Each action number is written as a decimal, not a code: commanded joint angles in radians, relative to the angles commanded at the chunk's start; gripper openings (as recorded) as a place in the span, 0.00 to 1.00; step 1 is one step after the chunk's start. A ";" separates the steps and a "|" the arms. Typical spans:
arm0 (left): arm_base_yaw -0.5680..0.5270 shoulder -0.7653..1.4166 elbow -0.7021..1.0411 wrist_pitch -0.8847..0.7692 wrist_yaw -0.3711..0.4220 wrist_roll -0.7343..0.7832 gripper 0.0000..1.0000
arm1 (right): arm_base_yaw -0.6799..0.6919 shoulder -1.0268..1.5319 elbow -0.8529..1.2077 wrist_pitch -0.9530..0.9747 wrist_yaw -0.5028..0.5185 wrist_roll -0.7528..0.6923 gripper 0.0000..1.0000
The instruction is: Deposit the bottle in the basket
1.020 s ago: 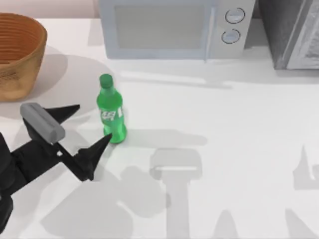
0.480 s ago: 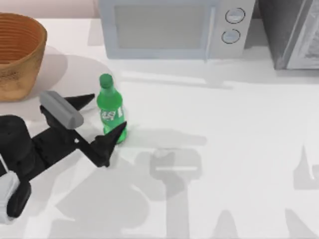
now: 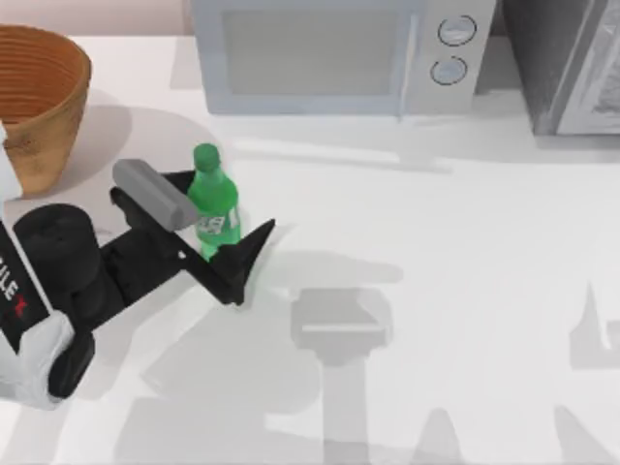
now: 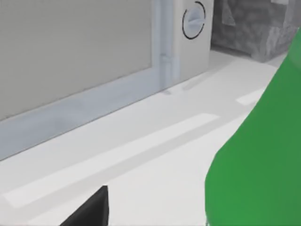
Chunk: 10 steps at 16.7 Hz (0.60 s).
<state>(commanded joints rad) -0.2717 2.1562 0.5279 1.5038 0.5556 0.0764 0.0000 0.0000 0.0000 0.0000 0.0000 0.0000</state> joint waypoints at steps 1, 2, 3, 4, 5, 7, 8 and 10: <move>0.000 0.000 0.000 0.000 0.000 0.000 1.00 | 0.000 0.000 0.000 0.000 0.000 0.000 1.00; 0.000 0.000 0.000 0.000 0.000 0.000 0.92 | 0.000 0.000 0.000 0.000 0.000 0.000 1.00; 0.000 0.000 0.000 0.000 0.000 0.000 0.85 | 0.000 0.000 0.000 0.000 0.000 0.000 1.00; 0.000 0.000 0.000 0.000 0.000 0.000 0.77 | 0.000 0.000 0.000 0.000 0.000 0.000 1.00; 0.000 0.000 0.000 0.000 0.000 0.000 0.70 | 0.000 0.000 0.000 0.000 0.000 0.000 1.00; 0.000 0.000 0.000 0.000 0.000 0.000 0.55 | 0.000 0.000 0.000 0.000 0.000 0.000 1.00; 0.000 0.000 0.000 0.000 0.000 0.000 0.47 | 0.000 0.000 0.000 0.000 0.000 0.000 1.00; 0.000 0.000 0.000 0.000 0.000 0.000 0.32 | 0.000 0.000 0.000 0.000 0.000 0.000 1.00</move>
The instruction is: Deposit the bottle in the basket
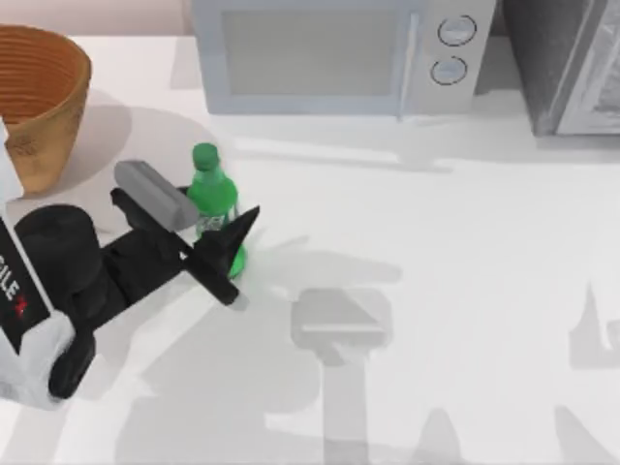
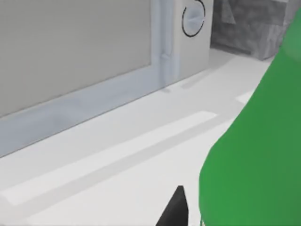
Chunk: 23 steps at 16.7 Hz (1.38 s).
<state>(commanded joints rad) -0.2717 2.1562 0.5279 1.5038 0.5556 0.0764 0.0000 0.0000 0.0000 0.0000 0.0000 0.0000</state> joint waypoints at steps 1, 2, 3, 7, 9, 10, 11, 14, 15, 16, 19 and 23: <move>0.000 0.000 0.000 0.000 0.000 0.000 0.25 | 0.000 0.000 0.000 0.000 0.000 0.000 1.00; 0.000 0.000 0.000 0.000 0.000 0.000 0.17 | 0.000 0.000 0.000 0.000 0.000 0.000 1.00; 0.000 0.000 0.000 0.000 0.000 0.000 0.10 | 0.000 0.000 0.000 0.000 0.000 0.000 1.00; 0.000 0.000 0.000 0.000 0.000 0.000 0.00 | 0.000 0.000 0.000 0.000 0.000 0.000 1.00; 0.000 0.000 0.000 0.000 0.000 0.000 0.00 | 0.000 0.000 0.000 0.000 0.000 0.000 1.00; 0.000 0.000 0.000 0.000 0.000 0.000 0.00 | 0.000 0.000 0.000 0.000 0.000 0.000 1.00; 0.000 0.000 0.000 0.000 0.000 0.000 0.00 | 0.000 0.000 0.000 0.000 0.000 0.000 1.00; 0.001 -0.003 0.000 0.000 0.000 0.001 0.00 | 0.000 0.000 0.000 0.000 0.000 0.000 1.00; 0.004 -0.013 0.010 -0.002 -0.006 0.000 0.00 | 0.000 0.000 0.000 0.000 0.000 0.000 1.00; 0.010 -0.032 0.029 -0.009 -0.017 -0.002 0.00 | 0.000 0.000 0.000 0.000 0.000 0.000 1.00; 0.049 -0.128 0.120 -0.082 -0.076 -0.012 0.00 | 0.000 0.000 0.000 0.000 0.000 0.000 1.00; 0.149 -0.300 0.274 -0.318 -0.180 -0.028 0.00 | 0.000 0.000 0.000 0.000 0.000 0.000 1.00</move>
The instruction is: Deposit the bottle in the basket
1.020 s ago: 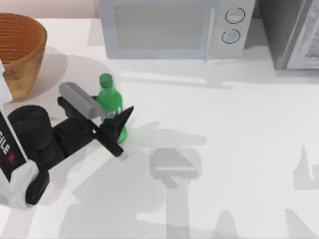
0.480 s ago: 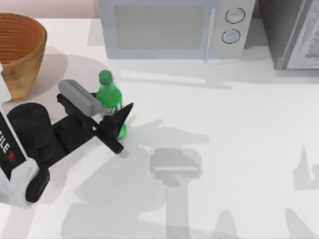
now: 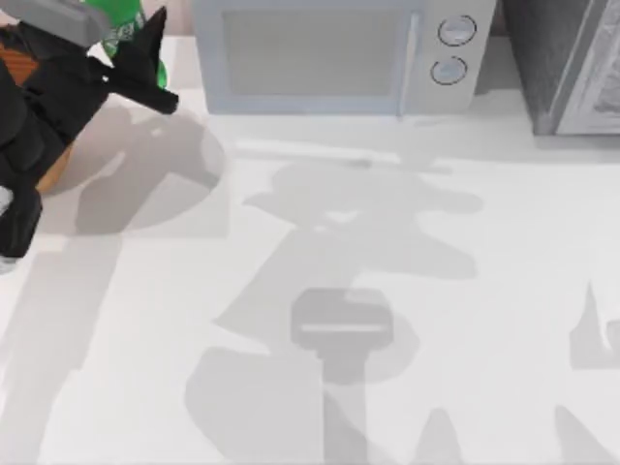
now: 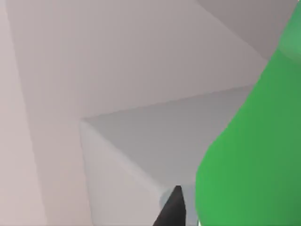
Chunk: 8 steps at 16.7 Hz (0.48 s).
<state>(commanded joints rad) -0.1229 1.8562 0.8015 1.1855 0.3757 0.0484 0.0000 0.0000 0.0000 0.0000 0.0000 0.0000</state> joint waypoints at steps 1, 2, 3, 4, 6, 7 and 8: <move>0.032 -0.044 0.036 -0.078 -0.024 -0.003 0.00 | 0.000 0.000 0.000 0.000 0.000 0.000 1.00; 0.065 -0.088 0.071 -0.161 -0.047 -0.006 0.00 | 0.000 0.000 0.000 0.000 0.000 0.000 1.00; 0.099 -0.129 0.103 -0.249 -0.067 -0.008 0.00 | 0.000 0.000 0.000 0.000 0.000 0.000 1.00; 0.134 -0.169 0.132 -0.339 -0.084 -0.010 0.00 | 0.000 0.000 0.000 0.000 0.000 0.000 1.00; 0.201 -0.238 0.181 -0.515 -0.107 -0.010 0.00 | 0.000 0.000 0.000 0.000 0.000 0.000 1.00; 0.233 -0.268 0.200 -0.595 -0.114 -0.010 0.00 | 0.000 0.000 0.000 0.000 0.000 0.000 1.00; 0.262 -0.295 0.216 -0.665 -0.119 -0.009 0.00 | 0.000 0.000 0.000 0.000 0.000 0.000 1.00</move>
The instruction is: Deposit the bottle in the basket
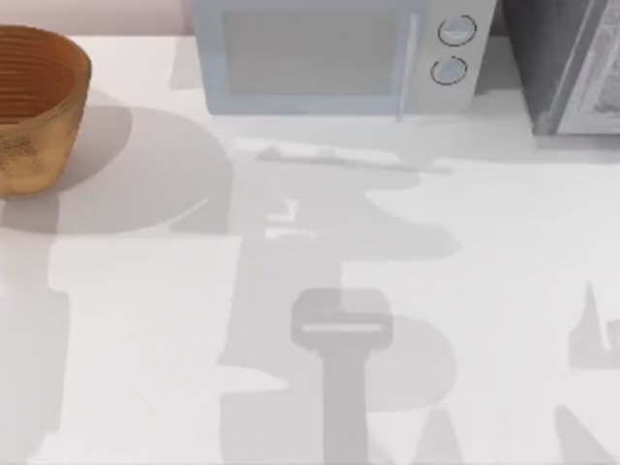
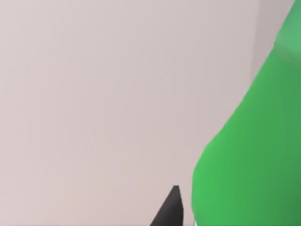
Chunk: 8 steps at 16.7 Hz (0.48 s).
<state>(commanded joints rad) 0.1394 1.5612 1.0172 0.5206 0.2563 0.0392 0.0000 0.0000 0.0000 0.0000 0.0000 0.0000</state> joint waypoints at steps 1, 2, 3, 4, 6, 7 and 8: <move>0.027 -0.022 0.013 -0.059 -0.003 0.001 0.00 | 0.000 0.000 0.000 0.000 0.000 0.000 1.00; 0.051 -0.040 0.023 -0.107 -0.003 0.002 0.00 | 0.000 0.000 0.000 0.000 0.000 0.000 1.00; 0.070 -0.055 0.030 -0.145 -0.003 0.004 0.00 | 0.000 0.000 0.000 0.000 0.000 0.000 1.00; 0.086 -0.066 0.035 -0.173 -0.002 0.005 0.00 | 0.000 0.000 0.000 0.000 0.000 0.000 1.00; 0.099 -0.076 0.039 -0.195 -0.001 0.006 0.00 | 0.000 0.000 0.000 0.000 0.000 0.000 1.00; 0.099 -0.076 0.039 -0.195 -0.001 0.006 0.00 | 0.000 0.000 0.000 0.000 0.000 0.000 1.00; 0.099 -0.076 0.039 -0.195 -0.001 0.006 0.00 | 0.000 0.000 0.000 0.000 0.000 0.000 1.00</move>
<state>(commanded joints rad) 0.2380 1.4848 1.0561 0.3254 0.2549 0.0450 0.0000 0.0000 0.0000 0.0000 0.0000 0.0000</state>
